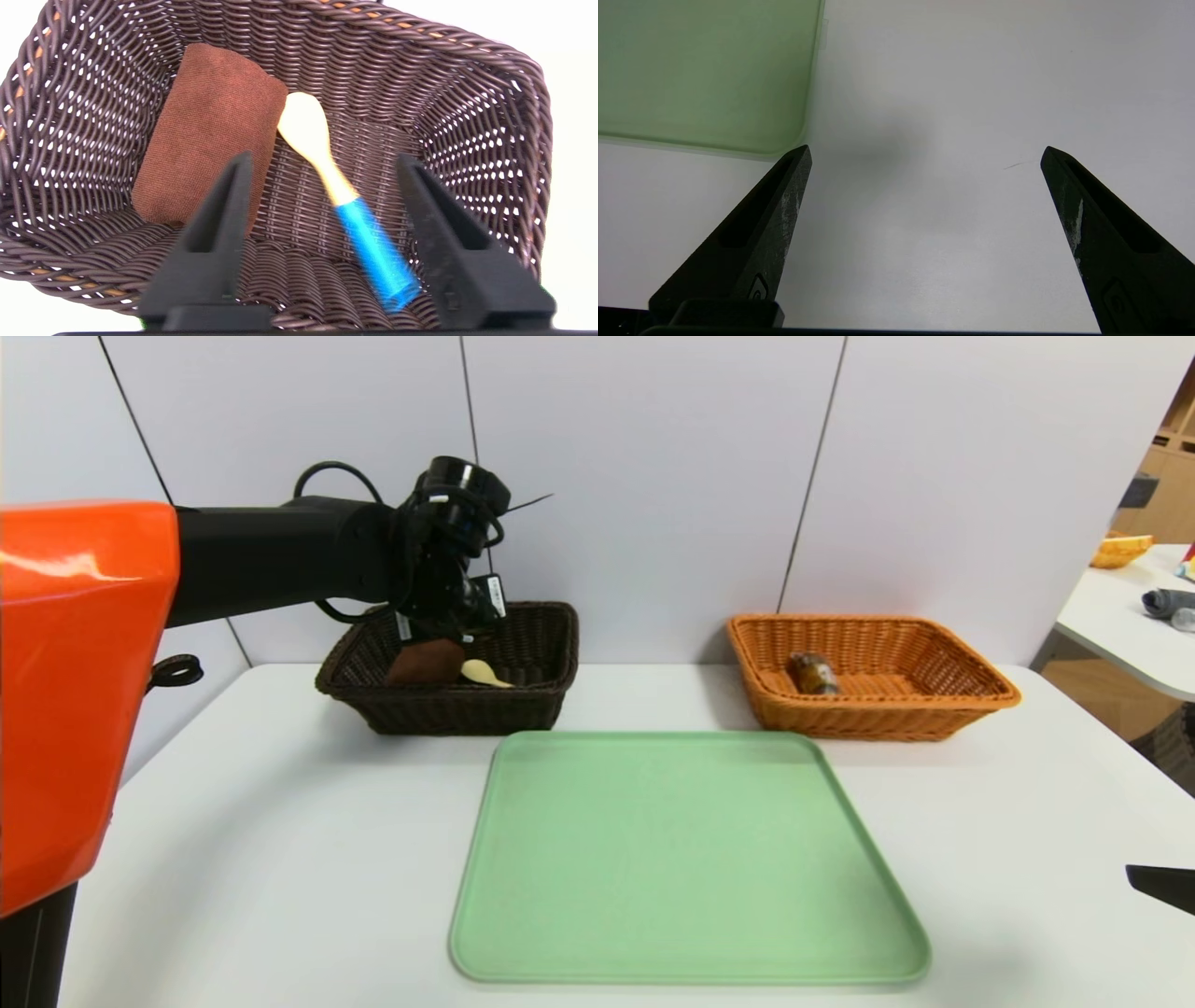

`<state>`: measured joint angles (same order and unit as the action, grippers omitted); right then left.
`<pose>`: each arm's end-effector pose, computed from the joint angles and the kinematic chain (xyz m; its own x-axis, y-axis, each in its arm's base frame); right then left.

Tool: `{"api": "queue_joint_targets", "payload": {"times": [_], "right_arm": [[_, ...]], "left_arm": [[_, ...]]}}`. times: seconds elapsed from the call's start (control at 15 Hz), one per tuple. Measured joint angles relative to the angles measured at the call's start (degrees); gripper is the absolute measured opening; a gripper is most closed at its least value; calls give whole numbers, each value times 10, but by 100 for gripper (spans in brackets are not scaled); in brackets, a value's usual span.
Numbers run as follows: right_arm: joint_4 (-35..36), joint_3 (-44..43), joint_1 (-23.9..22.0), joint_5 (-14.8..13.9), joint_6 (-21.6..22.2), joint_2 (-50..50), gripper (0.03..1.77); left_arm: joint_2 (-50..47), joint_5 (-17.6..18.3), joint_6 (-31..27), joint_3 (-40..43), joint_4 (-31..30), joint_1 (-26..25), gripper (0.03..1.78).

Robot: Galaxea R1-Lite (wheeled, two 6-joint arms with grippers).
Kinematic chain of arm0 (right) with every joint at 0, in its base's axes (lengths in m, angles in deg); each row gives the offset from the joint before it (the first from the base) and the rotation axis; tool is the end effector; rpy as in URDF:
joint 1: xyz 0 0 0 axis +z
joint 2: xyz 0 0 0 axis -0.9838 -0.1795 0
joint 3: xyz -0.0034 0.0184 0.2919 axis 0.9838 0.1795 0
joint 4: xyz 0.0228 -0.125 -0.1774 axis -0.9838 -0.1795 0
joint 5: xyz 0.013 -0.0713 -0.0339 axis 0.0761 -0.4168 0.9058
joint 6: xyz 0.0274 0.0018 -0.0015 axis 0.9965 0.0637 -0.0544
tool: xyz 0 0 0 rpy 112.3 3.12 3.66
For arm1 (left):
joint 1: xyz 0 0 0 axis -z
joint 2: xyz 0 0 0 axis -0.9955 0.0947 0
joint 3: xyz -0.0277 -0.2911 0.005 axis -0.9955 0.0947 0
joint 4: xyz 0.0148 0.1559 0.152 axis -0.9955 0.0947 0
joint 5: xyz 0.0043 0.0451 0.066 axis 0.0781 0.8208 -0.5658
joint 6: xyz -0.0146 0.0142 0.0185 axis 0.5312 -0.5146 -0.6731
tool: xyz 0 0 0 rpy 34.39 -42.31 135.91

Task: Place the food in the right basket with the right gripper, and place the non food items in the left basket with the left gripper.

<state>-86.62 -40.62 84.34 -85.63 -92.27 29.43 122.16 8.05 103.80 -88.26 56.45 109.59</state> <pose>0.1304 0.0092 0.2325 0.7481 0.0087 -0.6635 -0.0984 0.9903 -0.0980 0.4225 -0.1833 0.2240 0.8551 0.1058 -0.5076 -0.2223 0.9593 -0.1744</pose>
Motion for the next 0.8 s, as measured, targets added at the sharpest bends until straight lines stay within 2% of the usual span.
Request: {"api": "queue_joint_targets", "payload": {"times": [0.27, 0.47, 0.6, 0.8], "right_arm": [[1, -4, 0, -4, 0, 1, 170], [-1, -3, 0, -6, 0, 4, 170], [-1, 7, 0, -9, 0, 7, 170], [2, 19, 0, -32, 0, 17, 170]], "left_arm": [[-31, 1, -4, 1, 21, 2, 138], [-91, 5, 15, 18, 88, 15, 148], [-144, 4, 37, 76, 109, 20, 153], [-229, -1, 51, 168, 96, 24, 159]]}}
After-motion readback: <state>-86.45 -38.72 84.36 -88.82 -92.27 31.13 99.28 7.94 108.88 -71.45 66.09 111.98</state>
